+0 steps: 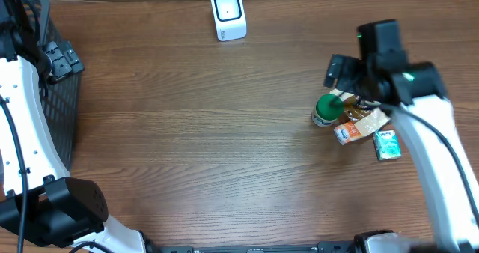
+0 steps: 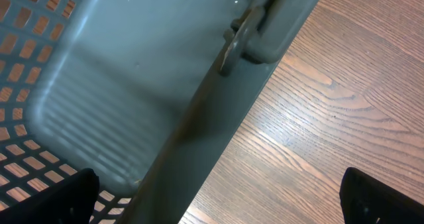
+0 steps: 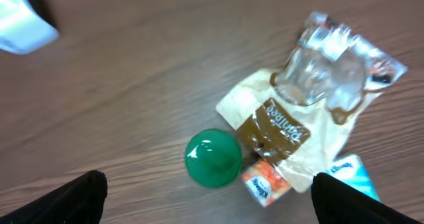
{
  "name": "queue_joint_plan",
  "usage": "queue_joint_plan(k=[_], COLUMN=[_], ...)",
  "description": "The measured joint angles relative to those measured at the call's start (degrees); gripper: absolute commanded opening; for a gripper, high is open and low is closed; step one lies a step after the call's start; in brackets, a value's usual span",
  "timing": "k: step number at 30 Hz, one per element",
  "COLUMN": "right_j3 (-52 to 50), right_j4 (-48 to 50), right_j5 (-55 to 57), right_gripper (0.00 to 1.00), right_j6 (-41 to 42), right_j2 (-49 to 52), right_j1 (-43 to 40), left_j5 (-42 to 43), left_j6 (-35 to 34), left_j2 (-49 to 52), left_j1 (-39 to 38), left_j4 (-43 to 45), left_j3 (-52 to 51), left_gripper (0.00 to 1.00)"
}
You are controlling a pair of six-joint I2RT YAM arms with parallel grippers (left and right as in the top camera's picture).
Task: Scan the item barcode
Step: 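Open the right gripper and withdraw it from the jar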
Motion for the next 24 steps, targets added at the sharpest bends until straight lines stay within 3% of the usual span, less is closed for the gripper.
queue_joint_plan(k=[13, 24], right_j3=[2.1, 2.3], right_j4=[-12.9, -23.7], right_j5=[-4.7, -5.4], right_gripper=[1.00, 1.00], right_j6=[0.0, 0.0], right_j2=[-29.7, -34.3], right_j1=[0.8, 0.8], left_j5=[0.0, 0.0], left_j6=[0.0, 0.0], left_j2=[0.0, 0.0], left_j1=[0.0, 0.0], left_j4=[0.0, 0.0], left_j3=[0.0, 0.0], left_gripper=[1.00, 1.00])
